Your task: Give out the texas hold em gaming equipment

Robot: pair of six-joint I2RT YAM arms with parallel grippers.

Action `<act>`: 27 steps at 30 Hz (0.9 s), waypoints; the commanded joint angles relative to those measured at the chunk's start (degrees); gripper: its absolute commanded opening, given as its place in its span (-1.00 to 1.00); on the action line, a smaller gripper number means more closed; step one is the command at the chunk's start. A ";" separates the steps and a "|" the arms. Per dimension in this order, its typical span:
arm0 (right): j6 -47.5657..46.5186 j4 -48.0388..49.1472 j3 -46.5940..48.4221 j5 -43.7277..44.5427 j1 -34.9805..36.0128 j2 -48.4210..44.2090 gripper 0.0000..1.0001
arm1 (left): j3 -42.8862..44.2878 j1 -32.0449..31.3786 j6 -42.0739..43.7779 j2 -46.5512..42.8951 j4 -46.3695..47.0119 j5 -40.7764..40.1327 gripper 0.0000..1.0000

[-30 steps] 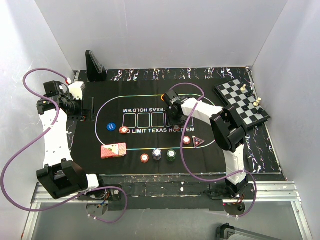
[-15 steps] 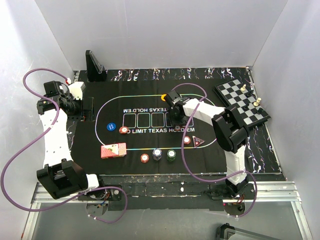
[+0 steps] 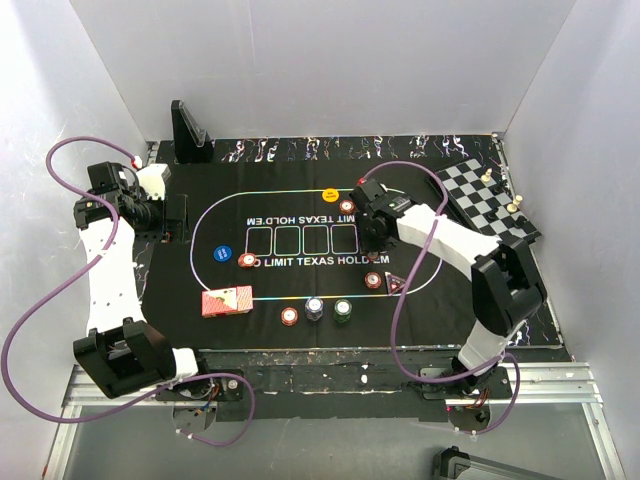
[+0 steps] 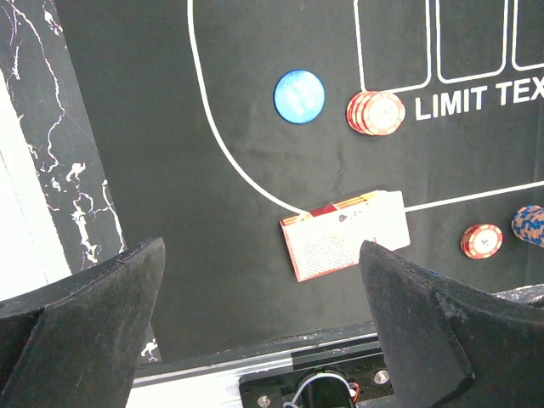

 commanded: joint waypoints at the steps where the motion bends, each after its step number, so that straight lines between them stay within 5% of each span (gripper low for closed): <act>1: 1.68 -1.84 -3.74 -0.94 0.43 -4.23 -0.63 | 0.36 0.37 0.23 -1.83 0.26 0.79 0.99; 16: 3.09 -1.58 -6.92 0.37 4.65 -3.71 -0.60 | 0.45 0.29 -0.21 -2.62 -0.44 1.68 0.99; 27: -3.32 0.18 10.04 -4.98 8.25 7.00 -0.11 | 0.45 0.29 -0.74 -2.36 -0.35 1.85 0.99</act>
